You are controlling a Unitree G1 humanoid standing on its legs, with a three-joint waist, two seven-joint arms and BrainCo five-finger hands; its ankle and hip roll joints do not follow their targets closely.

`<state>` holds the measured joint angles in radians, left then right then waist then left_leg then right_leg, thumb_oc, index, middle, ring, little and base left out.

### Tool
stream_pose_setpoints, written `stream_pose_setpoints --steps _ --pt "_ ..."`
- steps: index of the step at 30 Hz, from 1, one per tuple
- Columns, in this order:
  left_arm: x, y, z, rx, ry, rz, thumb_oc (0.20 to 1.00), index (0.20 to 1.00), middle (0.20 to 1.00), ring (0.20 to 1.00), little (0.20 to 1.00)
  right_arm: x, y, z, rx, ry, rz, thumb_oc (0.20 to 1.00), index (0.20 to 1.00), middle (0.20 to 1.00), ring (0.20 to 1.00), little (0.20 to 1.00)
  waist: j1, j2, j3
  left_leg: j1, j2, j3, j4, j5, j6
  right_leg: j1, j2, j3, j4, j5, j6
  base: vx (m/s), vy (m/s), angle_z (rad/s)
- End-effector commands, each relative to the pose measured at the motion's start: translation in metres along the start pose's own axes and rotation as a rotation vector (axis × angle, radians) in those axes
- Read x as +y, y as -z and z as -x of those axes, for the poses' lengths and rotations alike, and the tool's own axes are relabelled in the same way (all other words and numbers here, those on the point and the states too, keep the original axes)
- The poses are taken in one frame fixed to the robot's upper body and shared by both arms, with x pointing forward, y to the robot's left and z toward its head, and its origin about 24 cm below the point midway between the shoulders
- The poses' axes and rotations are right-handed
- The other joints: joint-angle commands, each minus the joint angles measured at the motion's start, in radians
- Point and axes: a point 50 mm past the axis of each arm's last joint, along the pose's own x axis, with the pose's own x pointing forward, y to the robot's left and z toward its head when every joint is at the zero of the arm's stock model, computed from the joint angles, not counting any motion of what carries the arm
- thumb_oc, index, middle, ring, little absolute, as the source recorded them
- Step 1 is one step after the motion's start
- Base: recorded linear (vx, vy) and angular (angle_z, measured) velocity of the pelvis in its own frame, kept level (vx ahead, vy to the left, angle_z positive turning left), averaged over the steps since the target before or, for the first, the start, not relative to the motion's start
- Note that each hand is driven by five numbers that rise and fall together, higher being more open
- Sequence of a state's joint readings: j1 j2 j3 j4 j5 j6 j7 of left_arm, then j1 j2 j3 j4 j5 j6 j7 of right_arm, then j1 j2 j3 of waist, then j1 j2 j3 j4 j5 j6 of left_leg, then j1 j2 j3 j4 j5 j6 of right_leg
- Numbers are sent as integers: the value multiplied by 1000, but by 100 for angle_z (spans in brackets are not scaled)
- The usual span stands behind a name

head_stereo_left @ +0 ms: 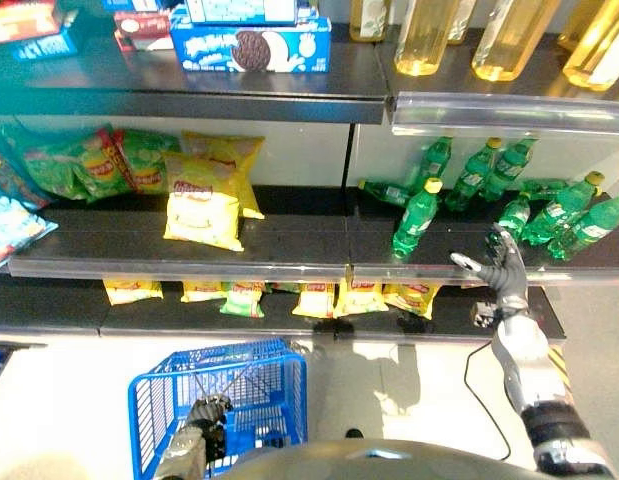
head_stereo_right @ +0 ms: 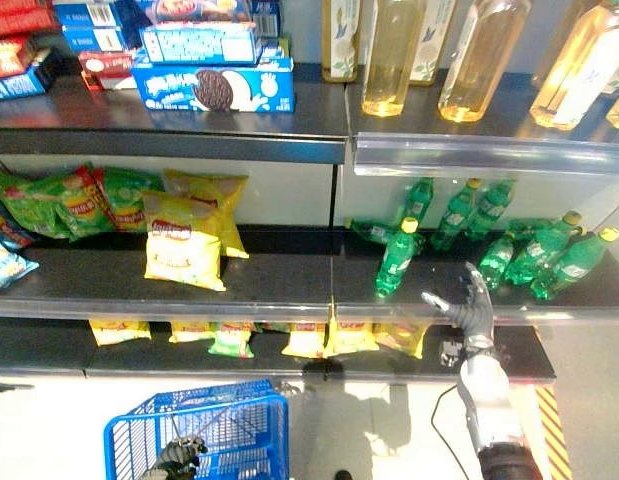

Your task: Pick up the snacks into the basket

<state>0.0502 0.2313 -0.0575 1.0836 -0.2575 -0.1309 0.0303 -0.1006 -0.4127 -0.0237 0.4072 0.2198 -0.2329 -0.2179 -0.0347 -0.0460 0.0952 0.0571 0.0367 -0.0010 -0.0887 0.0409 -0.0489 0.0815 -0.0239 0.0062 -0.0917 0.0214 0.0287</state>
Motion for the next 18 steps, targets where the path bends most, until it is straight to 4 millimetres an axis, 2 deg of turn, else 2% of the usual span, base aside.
stream_pose_setpoints --steps 1,5,12,18 --pt "4 -12 -4 -34 -8 -19 200 200 200 200 200 -6 -31 -23 -117 8 -35 1000 1000 1000 1000 1000 46 -37 -1 0 -12 -2 4 -69 29 -46 -54 -14 81 -46 101 0 0 0" --pt "7 -15 -4 -44 -17 8 200 200 200 200 200 1 -36 -32 -115 -21 -27 1000 1000 1000 1000 1000 56 -44 9 -11 -12 -13 2 -65 28 -53 -55 -19 87 -45 99 -12 3 4" --pt "1 -29 -6 -103 -7 54 200 200 200 200 200 14 -27 -43 -29 -68 -22 1000 1000 1000 1000 1000 73 -55 22 -25 -16 -26 2 -58 26 -56 -57 -35 80 -39 100 -5 2 4" --pt "-2 -31 -7 -104 7 45 200 200 200 200 200 21 -17 -53 69 -71 -18 1000 1000 1000 1000 1000 86 -61 33 -35 -14 -34 3 -54 25 -64 -57 -39 84 -35 99 -5 -1 7"
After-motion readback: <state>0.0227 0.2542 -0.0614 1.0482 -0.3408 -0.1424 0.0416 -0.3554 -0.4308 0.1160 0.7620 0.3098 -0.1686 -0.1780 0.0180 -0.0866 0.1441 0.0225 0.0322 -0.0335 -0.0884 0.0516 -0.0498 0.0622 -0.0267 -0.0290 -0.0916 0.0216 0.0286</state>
